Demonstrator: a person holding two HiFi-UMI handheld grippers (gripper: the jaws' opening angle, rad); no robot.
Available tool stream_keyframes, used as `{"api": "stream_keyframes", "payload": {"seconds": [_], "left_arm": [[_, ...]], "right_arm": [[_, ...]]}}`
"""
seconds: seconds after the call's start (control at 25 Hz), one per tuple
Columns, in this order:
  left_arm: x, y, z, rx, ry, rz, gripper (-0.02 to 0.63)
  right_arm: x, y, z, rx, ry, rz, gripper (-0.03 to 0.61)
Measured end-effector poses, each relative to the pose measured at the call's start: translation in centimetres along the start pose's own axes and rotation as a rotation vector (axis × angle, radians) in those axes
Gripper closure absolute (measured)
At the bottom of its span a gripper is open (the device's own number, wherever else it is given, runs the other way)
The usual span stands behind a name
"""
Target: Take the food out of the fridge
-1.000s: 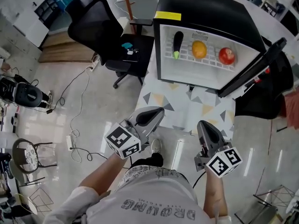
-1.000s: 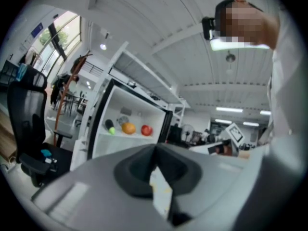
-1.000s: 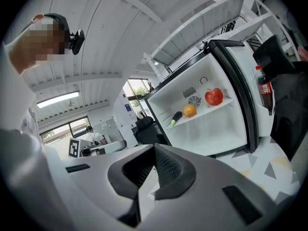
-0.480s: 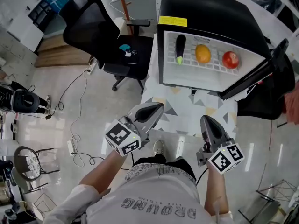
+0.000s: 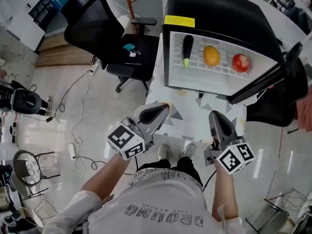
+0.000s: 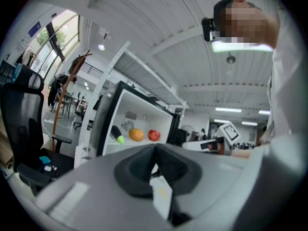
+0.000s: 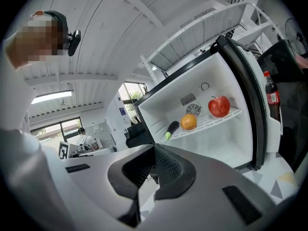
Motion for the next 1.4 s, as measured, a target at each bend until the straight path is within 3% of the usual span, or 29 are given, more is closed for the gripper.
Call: {"api": "stream_keyframes", "payload": {"seconds": [0.92,1.4], "left_arm": [[-0.2,-0.3,4.7,0.006,-0.100,-0.010,0.604],[-1.0,0.0,6.0,-0.002,-0.124,-0.033,0.604]], "right_arm": [[8.0,-4.3,6.3,0.016,0.015,-0.134,0.588],[9.7,-5.1,9.5,0.004,0.005,-0.175,0.525]]}}
Point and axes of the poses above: the fingertips, and each gripper's own axes: z forward along the fingers, x to its right, y out of its underside, the point moved 10 cm from there along -z, backward along the fingers, and after that the axes turned 15 degrees about -z, right-handed, at the moved point
